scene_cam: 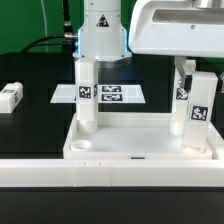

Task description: Assemble desk

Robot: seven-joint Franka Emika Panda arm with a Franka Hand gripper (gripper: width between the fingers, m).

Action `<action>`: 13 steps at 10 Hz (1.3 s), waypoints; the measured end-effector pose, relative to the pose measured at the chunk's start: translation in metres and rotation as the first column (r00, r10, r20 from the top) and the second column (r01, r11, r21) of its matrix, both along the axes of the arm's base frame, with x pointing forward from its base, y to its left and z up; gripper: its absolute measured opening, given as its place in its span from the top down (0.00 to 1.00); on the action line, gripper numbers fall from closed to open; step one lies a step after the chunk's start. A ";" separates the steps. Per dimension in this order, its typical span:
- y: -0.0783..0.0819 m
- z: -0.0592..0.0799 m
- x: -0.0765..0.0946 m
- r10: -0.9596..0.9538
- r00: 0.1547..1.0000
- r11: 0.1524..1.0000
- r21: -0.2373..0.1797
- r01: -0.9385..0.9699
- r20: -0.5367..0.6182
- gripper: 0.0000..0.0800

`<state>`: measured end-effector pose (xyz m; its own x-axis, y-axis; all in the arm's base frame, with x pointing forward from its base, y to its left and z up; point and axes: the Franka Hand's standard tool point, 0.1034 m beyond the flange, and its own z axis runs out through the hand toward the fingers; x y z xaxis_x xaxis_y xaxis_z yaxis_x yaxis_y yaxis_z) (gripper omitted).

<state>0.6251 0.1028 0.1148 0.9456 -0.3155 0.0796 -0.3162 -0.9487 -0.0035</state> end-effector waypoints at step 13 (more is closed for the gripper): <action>0.005 -0.002 0.000 -0.888 0.453 0.443 0.121 0.888 -0.072 0.64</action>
Offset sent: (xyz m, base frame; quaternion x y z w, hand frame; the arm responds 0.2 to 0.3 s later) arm -0.0105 0.0017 -0.0017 0.0257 -0.0096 0.2233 0.9744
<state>0.6253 0.1077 0.1125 0.1423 -0.9894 -0.0277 -0.9857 -0.1391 -0.0955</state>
